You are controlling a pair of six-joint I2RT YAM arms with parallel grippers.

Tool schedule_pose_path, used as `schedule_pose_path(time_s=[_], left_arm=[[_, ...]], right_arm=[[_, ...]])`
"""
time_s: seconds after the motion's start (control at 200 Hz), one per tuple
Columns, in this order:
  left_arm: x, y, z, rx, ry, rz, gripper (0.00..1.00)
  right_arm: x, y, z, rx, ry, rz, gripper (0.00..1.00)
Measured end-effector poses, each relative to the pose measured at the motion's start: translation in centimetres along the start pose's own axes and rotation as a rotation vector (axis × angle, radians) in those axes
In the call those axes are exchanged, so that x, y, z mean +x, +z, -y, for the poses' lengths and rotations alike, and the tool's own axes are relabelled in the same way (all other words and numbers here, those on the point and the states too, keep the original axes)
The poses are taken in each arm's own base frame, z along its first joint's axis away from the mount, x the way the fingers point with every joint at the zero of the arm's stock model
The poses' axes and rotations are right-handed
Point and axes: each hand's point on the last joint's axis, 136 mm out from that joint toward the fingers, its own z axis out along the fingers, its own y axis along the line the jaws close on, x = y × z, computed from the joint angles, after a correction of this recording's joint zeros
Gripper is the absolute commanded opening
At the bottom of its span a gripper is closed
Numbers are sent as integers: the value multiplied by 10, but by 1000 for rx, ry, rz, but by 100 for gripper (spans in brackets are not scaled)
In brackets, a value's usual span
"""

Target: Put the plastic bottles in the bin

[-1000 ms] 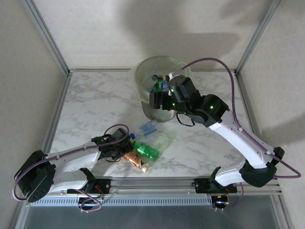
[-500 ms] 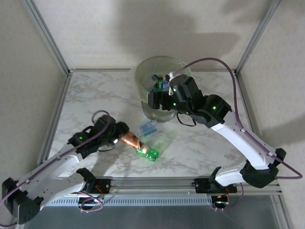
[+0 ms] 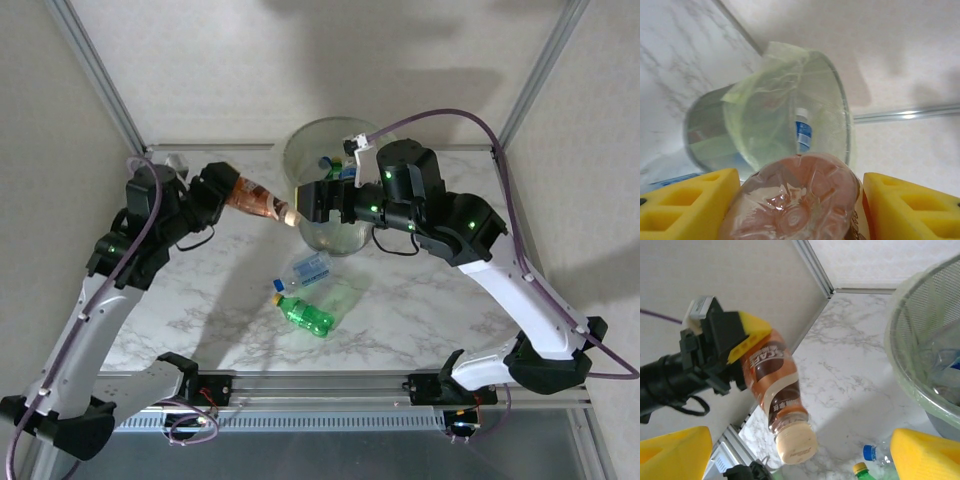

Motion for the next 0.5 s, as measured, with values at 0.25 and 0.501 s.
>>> schedule_pose_path(time_s=[0.25,0.501], left_arm=[[9,20,7,34,-4,-74,61],[14,21,25,115,1,-116,61]], right_arm=[[7,2,-10,-69,-1,-23,88],[16,14,-2,-47,4,-51,85]])
